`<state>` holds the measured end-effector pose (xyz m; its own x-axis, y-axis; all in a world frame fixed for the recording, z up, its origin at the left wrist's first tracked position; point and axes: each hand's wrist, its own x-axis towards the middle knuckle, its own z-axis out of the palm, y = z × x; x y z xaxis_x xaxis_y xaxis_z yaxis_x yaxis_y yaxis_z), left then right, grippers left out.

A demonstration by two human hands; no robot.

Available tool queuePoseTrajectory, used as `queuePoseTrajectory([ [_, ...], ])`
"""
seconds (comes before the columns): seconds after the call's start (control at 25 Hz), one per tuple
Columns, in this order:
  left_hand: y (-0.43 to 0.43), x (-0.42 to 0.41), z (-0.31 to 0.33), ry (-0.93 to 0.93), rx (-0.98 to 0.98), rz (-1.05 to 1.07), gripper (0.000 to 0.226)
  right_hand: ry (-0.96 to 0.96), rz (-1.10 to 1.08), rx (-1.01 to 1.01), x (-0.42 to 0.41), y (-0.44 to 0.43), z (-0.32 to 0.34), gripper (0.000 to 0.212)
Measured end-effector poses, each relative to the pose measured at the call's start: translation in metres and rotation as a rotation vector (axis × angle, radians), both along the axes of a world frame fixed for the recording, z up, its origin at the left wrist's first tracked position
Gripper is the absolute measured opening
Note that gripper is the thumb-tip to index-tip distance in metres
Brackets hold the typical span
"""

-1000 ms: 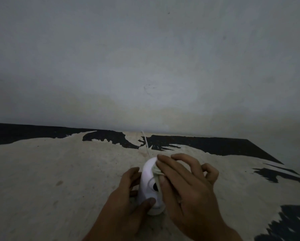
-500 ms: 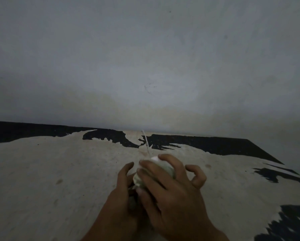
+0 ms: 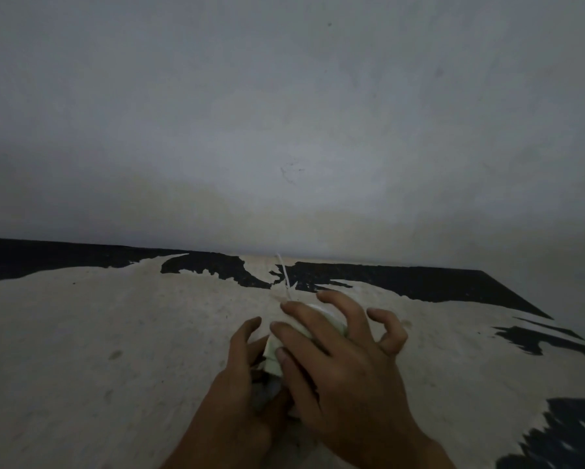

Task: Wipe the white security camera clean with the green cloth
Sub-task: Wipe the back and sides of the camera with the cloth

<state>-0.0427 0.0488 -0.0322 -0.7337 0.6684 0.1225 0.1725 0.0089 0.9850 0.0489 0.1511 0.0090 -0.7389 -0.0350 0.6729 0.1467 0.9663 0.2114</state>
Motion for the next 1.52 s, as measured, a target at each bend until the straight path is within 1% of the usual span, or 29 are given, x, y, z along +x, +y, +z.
queuePoseTrajectory([
  [0.12,-0.001,0.0,-0.004,0.078,0.015,-0.006,0.08,-0.029,0.057,0.019,0.0,-0.001,0.0,0.027],
  [0.16,0.0,0.0,-0.002,0.035,0.029,-0.005,0.078,-0.042,0.066,0.011,-0.001,-0.001,0.0,0.026],
  [0.2,0.0,-0.001,-0.002,-0.013,0.032,-0.006,0.077,-0.055,0.067,-0.011,-0.002,0.001,0.002,0.026],
  [0.24,0.002,-0.002,0.0,-0.018,0.03,-0.008,0.076,-0.081,0.066,-0.046,-0.003,0.002,0.004,0.027],
  [0.32,0.004,-0.002,-0.002,0.034,0.027,-0.019,0.076,-0.135,0.044,-0.142,-0.004,0.005,0.01,0.03],
  [0.4,0.002,-0.003,-0.003,0.024,0.039,-0.022,0.078,-0.145,0.004,-0.261,-0.005,0.007,0.014,0.033],
  [0.52,0.0,-0.003,-0.003,0.089,0.037,-0.032,0.081,-0.09,-0.019,-0.459,-0.007,0.013,0.015,0.039],
  [0.6,-0.001,-0.003,-0.004,0.122,0.027,-0.038,0.079,-0.079,-0.024,-0.653,-0.007,0.017,0.017,0.035],
  [0.72,-0.002,-0.004,-0.005,0.15,0.009,-0.033,0.078,-0.126,-0.019,-1.01,-0.003,0.02,0.012,0.028],
  [0.8,-0.002,-0.004,-0.005,0.158,-0.001,-0.028,0.079,-0.096,-0.021,-1.144,0.003,0.022,0.007,0.026],
  [0.84,-0.002,-0.005,-0.005,0.161,0.001,-0.024,0.079,-0.095,-0.019,-1.185,0.006,0.023,0.005,0.028],
  [0.92,-0.003,-0.004,-0.005,0.162,0.002,-0.016,0.079,-0.098,-0.006,-1.211,0.013,0.026,0.0,0.041],
  [0.96,-0.003,-0.003,-0.005,0.16,0.002,-0.011,0.079,-0.088,0.019,-1.202,0.017,0.026,-0.002,0.042],
  [1.04,-0.002,-0.003,-0.005,0.172,-0.001,-0.005,0.079,-0.026,0.076,-1.161,0.021,0.022,-0.006,0.031],
  [1.12,-0.002,-0.002,-0.004,0.178,0.003,-0.001,0.079,0.033,0.117,-1.197,0.021,0.018,-0.01,0.037],
  [1.24,-0.003,-0.001,-0.002,0.159,0.01,-0.013,0.078,0.017,0.137,-1.257,0.019,0.017,-0.015,0.04],
  [1.32,-0.004,-0.002,-0.002,0.156,0.015,-0.018,0.078,0.047,0.167,-1.279,0.019,0.016,-0.015,0.039],
  [1.4,-0.003,-0.002,-0.003,0.147,0.022,-0.025,0.078,0.068,0.19,-1.364,0.018,0.016,-0.017,0.036],
  [1.48,-0.003,-0.003,-0.003,0.142,0.029,-0.027,0.082,0.041,0.222,-1.494,0.017,0.016,-0.012,0.043],
  [1.52,-0.003,-0.003,-0.003,0.145,0.028,-0.027,0.083,0.045,0.246,-1.525,0.015,0.019,-0.01,0.049],
])
